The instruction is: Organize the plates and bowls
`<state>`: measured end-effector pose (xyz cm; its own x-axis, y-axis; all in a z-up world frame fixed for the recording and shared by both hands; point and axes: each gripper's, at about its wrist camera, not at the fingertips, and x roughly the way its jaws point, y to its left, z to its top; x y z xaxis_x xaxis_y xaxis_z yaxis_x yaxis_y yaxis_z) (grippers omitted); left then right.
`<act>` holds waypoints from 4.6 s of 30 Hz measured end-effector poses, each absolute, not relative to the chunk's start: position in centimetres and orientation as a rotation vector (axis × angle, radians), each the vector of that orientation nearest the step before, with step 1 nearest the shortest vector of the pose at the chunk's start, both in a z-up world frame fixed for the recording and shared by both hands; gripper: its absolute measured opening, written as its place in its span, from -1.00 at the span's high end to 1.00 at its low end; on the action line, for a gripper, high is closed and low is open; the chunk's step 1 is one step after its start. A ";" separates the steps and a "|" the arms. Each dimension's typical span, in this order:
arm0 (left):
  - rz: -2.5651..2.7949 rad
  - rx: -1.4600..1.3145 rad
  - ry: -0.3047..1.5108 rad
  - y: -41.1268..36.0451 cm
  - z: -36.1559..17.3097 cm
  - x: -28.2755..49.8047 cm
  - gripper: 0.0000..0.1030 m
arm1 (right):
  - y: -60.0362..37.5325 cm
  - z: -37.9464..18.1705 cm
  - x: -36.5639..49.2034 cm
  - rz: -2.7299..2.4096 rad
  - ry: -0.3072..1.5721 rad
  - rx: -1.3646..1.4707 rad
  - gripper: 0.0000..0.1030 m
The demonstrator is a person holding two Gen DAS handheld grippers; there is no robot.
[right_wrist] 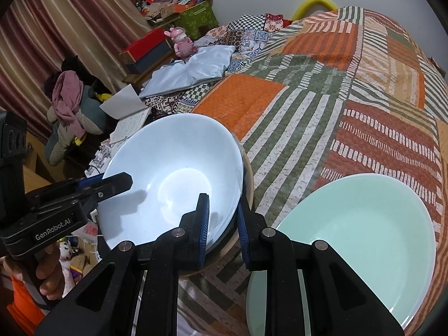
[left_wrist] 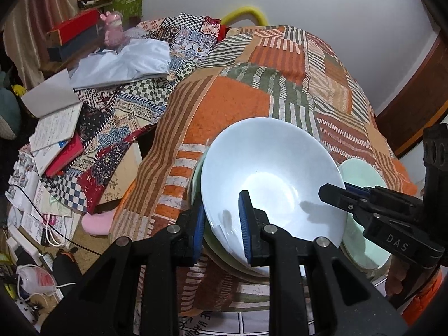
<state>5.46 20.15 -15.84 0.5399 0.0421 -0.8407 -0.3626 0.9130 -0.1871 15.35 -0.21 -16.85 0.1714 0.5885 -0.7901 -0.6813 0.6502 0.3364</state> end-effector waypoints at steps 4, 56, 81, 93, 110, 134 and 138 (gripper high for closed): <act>0.255 -0.341 0.973 20.0 -15.6 5.1 0.58 | -0.3 -16.8 15.3 0.911 1.070 -0.103 0.63; 0.229 -0.470 1.021 20.3 -18.7 5.6 0.23 | 0.5 -17.8 15.6 0.863 1.098 -0.107 0.32; 0.103 -0.361 0.937 12.7 -13.5 8.1 0.23 | -7.4 -13.3 16.2 0.758 0.967 -0.016 0.32; 0.021 -0.321 0.960 7.6 -13.5 9.5 0.23 | -12.2 -13.1 15.8 0.686 0.956 0.033 0.32; -0.037 -0.281 1.038 3.2 -16.1 12.0 0.23 | -16.4 -15.4 16.6 0.613 1.008 0.081 0.32; -0.015 -0.239 0.926 4.4 -12.9 10.6 0.18 | -19.0 -12.7 15.2 0.596 0.922 0.077 0.13; -0.015 -0.233 0.822 4.4 -9.7 8.7 0.18 | -19.4 -9.7 13.5 0.600 0.833 0.064 0.13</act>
